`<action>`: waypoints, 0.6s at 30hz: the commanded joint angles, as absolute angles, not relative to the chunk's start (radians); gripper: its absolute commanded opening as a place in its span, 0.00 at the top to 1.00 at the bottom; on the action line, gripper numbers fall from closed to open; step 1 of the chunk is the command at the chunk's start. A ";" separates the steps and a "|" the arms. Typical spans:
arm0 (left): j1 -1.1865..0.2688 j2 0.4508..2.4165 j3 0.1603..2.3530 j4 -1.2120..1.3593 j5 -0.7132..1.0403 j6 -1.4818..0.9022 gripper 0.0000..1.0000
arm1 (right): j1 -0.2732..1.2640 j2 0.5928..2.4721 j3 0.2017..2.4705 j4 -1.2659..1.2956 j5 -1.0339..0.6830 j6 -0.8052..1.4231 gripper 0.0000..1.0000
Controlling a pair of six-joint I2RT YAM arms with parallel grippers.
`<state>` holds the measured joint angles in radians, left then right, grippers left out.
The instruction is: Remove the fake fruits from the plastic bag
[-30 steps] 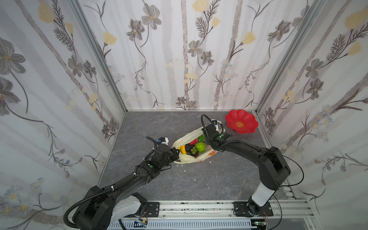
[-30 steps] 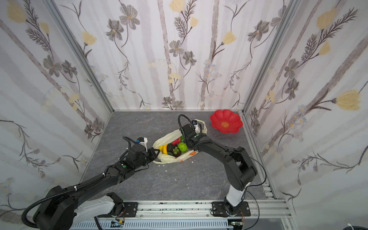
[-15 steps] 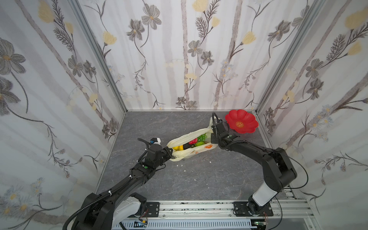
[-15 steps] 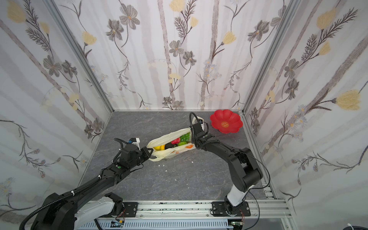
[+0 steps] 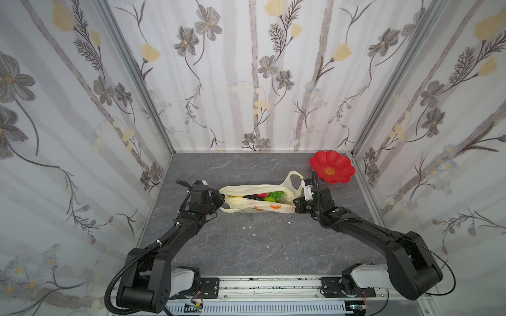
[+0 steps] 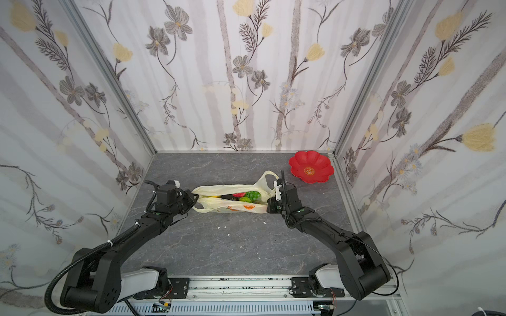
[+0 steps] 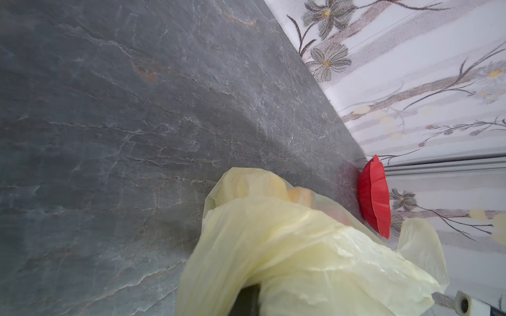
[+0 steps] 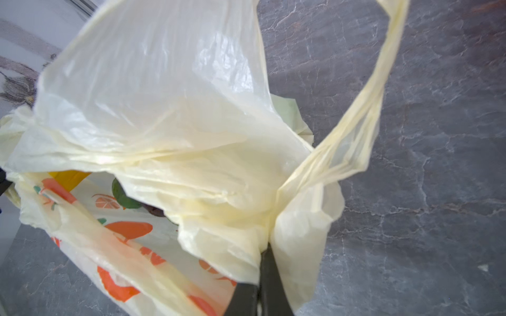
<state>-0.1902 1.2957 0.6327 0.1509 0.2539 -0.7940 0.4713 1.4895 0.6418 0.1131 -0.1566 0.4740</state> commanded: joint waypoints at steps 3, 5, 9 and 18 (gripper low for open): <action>-0.281 1.419 0.788 0.062 0.179 -0.679 0.79 | 0.526 1.441 0.597 0.237 -0.163 0.579 1.00; -0.299 1.421 0.807 0.036 0.133 -0.661 0.64 | 0.542 1.416 0.575 0.255 -0.146 0.615 1.00; -0.346 1.352 0.805 -0.036 -0.027 -0.623 0.32 | 0.578 1.371 0.545 0.277 -0.106 0.678 1.00; -0.454 1.121 0.728 -0.148 -0.243 -0.673 0.18 | 0.671 1.356 0.542 0.261 -0.012 0.696 1.00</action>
<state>-0.4240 1.1587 0.7425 -0.0956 -0.1371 -0.6456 0.6544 1.3544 0.5419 0.2241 -0.0597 0.6739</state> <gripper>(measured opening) 0.819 0.048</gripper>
